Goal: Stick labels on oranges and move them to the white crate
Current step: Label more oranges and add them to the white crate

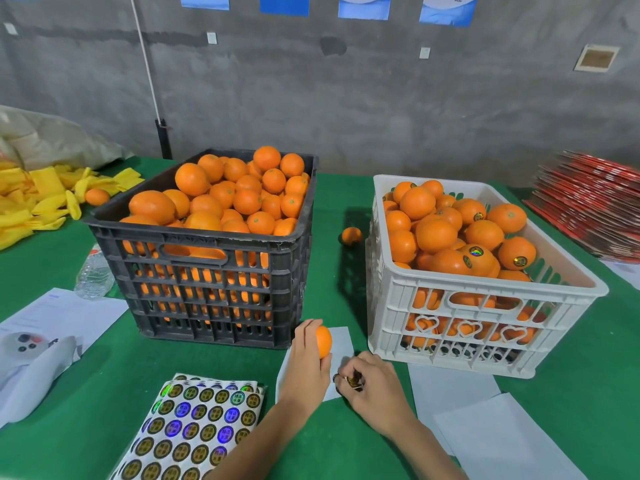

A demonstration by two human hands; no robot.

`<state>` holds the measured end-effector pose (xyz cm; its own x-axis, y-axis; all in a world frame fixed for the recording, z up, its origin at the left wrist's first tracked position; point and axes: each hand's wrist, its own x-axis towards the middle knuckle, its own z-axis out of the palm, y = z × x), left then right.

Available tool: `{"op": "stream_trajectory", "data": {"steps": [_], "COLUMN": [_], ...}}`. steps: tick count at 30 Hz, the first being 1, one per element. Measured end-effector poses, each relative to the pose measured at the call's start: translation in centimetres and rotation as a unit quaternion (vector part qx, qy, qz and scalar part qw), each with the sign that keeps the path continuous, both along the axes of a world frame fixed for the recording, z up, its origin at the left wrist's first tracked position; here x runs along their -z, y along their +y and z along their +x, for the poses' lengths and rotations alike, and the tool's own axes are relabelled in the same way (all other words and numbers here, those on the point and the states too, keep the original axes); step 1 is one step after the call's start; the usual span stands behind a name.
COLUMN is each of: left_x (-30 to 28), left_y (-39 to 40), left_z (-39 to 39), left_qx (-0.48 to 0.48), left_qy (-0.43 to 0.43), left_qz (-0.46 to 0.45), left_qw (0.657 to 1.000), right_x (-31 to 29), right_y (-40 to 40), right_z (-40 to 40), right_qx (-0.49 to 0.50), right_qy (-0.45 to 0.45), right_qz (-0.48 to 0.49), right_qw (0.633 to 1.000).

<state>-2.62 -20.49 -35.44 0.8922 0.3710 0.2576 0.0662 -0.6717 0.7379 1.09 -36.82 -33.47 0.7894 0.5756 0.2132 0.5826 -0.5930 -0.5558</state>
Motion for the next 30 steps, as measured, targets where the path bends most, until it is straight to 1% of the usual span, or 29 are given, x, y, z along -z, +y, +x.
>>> {"op": "stream_trajectory", "data": {"steps": [8, 12, 13, 16, 19, 23, 30], "left_x": [-0.1, 0.0, 0.1, 0.1, 0.2, 0.1, -0.2], "left_y": [0.2, 0.4, 0.5, 0.6, 0.6, 0.7, 0.6], "left_z": [-0.1, -0.3, -0.3, -0.4, -0.4, -0.4, -0.6], "left_qx": [0.009, 0.005, 0.004, -0.001, -0.003, -0.001, -0.001], "left_qy": [-0.002, 0.002, 0.001, 0.000, 0.005, 0.005, 0.006], "left_qz": [-0.017, -0.019, -0.019, -0.015, -0.015, -0.010, -0.016], "left_qw": [1.000, 1.000, 1.000, 1.000, 1.000, 1.000, 1.000], "right_x": [0.6, 0.5, 0.3, 0.0, -0.3, -0.5, -0.8], "right_y": [-0.7, -2.1, -2.5, -3.1, -3.1, -3.0, -3.2], "right_z": [0.0, 0.2, 0.3, 0.2, 0.2, 0.2, -0.1], "right_qx": [-0.041, -0.062, -0.061, -0.062, -0.082, -0.107, -0.121], "right_qy": [-0.032, -0.079, -0.080, -0.041, -0.036, -0.060, -0.085], "right_qz": [0.011, -0.002, -0.008, -0.027, -0.040, -0.064, -0.065], "right_qw": [0.999, 0.995, 0.995, 0.997, 0.995, 0.990, 0.987]}}
